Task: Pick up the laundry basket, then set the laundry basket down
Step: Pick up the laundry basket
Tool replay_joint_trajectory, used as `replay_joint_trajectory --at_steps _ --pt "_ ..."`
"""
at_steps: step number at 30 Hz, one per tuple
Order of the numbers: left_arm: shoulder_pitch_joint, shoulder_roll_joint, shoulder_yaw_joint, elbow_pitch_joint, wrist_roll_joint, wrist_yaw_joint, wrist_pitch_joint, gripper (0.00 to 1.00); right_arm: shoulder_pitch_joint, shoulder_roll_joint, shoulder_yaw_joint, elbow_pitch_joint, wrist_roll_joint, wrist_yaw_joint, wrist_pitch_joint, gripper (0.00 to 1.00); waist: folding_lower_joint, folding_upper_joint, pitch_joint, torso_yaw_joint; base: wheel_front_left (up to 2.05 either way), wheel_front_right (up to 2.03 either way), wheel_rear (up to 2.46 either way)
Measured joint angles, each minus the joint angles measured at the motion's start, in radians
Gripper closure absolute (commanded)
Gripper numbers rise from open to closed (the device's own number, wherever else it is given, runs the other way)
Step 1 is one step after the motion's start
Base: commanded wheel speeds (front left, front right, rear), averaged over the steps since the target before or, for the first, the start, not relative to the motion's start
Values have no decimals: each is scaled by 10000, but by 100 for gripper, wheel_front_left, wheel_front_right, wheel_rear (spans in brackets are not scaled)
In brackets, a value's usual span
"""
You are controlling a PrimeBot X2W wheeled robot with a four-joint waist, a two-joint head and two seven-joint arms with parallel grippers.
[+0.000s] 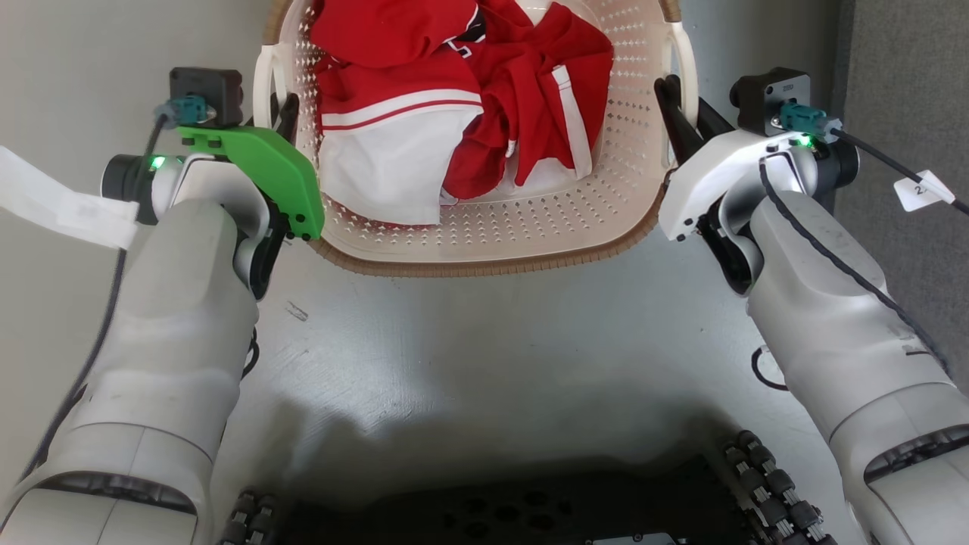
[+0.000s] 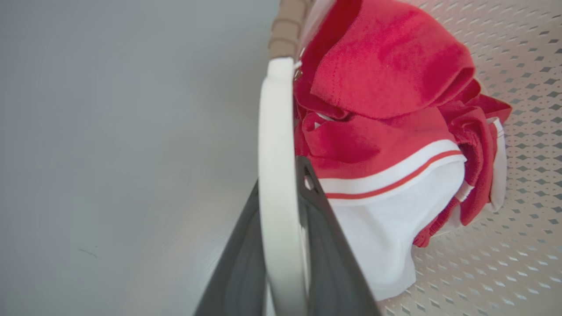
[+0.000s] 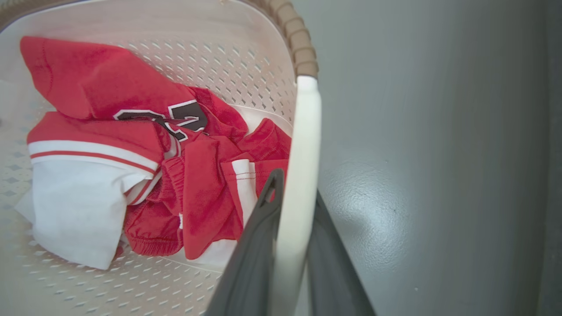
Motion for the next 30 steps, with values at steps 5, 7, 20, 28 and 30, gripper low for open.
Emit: replay_joint_trajectory --at_steps 5,7,20,28,30 --pt "-89 -4 -12 205 -79 -25 2 100 -177 8 23 136 71 29 -2 100 0 0 -10 -5 0 0 0" --pt "-131 -13 -36 334 -79 -29 0 100 -215 17 35 213 79 90 -10 100 0 0 -42 -7 0 0 0" --pt "-137 -169 -94 1214 -347 -117 59 100 -222 163 121 836 330 182 -56 100 0 0 -717 -8 0 0 0" --pt "-58 -270 -96 1733 -617 -205 232 100 -125 247 188 1317 512 263 -59 100 0 0 -1489 -5 0 0 0" --pt "13 -303 -96 1875 -706 -207 328 100 -73 284 226 1455 571 270 -63 100 0 0 -1721 -8 0 0 0"
